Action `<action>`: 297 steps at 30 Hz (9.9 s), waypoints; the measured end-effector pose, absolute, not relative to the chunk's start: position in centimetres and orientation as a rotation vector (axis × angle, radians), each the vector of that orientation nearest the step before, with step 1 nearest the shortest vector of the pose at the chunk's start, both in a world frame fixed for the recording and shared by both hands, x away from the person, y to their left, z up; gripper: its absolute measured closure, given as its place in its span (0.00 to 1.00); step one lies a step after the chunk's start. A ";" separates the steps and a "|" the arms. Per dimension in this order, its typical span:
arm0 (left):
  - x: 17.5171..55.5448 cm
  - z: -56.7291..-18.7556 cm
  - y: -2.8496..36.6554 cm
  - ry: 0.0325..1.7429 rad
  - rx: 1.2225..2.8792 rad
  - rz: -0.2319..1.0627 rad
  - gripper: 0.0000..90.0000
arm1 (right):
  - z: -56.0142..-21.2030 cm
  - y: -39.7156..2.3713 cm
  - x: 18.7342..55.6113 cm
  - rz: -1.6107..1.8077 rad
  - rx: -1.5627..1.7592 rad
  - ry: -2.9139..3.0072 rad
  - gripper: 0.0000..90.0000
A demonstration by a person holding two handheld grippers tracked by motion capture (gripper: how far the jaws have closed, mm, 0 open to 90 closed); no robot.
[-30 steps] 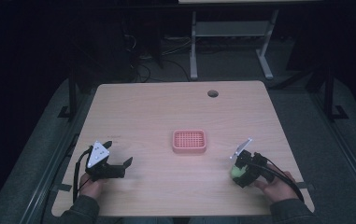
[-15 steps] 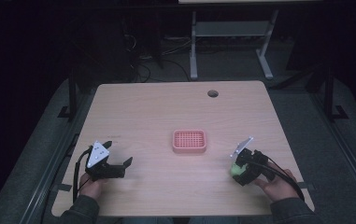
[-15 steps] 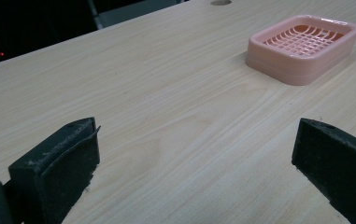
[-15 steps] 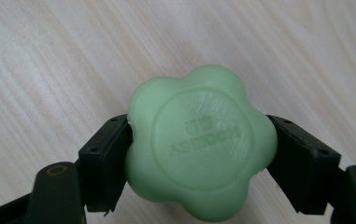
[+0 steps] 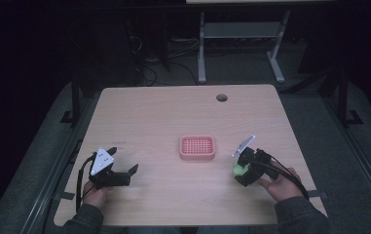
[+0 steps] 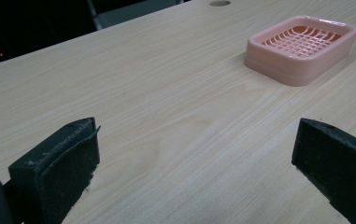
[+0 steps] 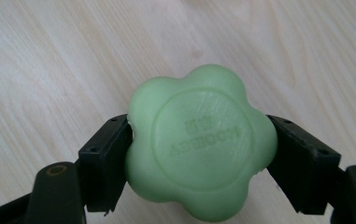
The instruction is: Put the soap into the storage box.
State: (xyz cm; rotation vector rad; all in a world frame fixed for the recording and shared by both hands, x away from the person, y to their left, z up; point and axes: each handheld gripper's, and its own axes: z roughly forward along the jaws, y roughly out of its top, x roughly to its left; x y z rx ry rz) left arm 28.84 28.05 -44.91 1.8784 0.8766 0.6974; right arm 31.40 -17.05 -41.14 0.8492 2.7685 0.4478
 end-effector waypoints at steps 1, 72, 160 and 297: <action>28.8 -44.9 28.1 0.877 1.878 0.697 0.00 | -41.0 -16.8 31.5 0.448 0.847 2.771 0.29; 28.8 -44.7 28.0 0.873 1.857 0.687 0.00 | -38.3 -8.6 38.5 0.503 0.676 2.866 0.29; 28.8 -44.7 28.0 0.865 1.851 0.680 0.00 | -41.1 -3.9 43.4 0.458 0.756 2.912 0.29; 28.8 -44.8 27.8 0.858 1.870 0.682 0.00 | -38.7 -12.6 39.4 0.734 0.975 2.808 0.27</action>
